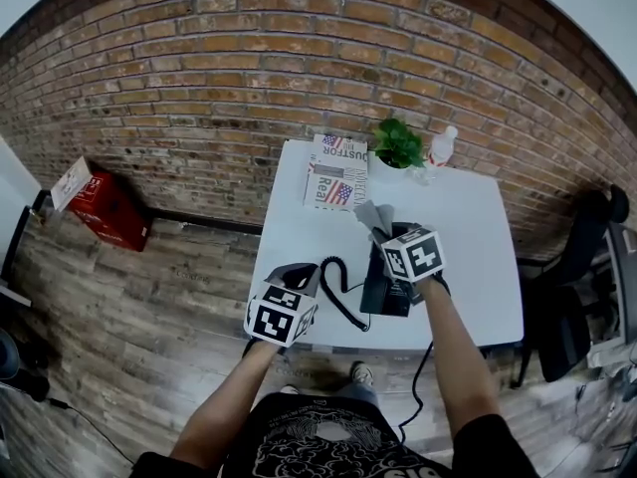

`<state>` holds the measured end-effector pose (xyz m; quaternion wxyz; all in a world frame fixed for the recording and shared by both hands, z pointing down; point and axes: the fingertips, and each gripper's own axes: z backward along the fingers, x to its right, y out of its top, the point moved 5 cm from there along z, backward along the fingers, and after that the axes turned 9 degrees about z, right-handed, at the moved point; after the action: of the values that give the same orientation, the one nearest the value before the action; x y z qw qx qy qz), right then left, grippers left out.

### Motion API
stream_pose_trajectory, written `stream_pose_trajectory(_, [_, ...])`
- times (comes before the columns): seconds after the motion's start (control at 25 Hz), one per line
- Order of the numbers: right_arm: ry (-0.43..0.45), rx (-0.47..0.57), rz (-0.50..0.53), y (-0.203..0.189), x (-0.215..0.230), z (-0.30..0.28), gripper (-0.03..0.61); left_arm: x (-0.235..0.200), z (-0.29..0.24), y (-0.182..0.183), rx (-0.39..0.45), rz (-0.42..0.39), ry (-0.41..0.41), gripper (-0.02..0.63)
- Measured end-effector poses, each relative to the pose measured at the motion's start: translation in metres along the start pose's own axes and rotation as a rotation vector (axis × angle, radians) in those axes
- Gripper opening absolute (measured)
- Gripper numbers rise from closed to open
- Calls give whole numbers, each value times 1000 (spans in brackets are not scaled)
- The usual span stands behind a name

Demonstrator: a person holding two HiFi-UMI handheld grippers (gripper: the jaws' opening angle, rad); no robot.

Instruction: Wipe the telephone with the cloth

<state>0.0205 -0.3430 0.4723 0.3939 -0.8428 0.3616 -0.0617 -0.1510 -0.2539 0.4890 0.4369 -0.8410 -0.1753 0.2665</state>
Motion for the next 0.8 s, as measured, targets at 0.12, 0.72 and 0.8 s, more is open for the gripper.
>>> stream_pose_trajectory(0.12, [-21, 32, 4, 6, -1, 9, 9, 0, 4, 2, 8, 1, 6, 6])
stream_pose_trajectory(0.72, [-148, 245, -53, 18, -9, 93, 11, 10, 35, 25, 75, -26, 41, 6])
stream_pose_trajectory(0.8, [-166, 263, -50, 16, -13, 105, 9, 12, 39, 27, 85, -27, 47, 6])
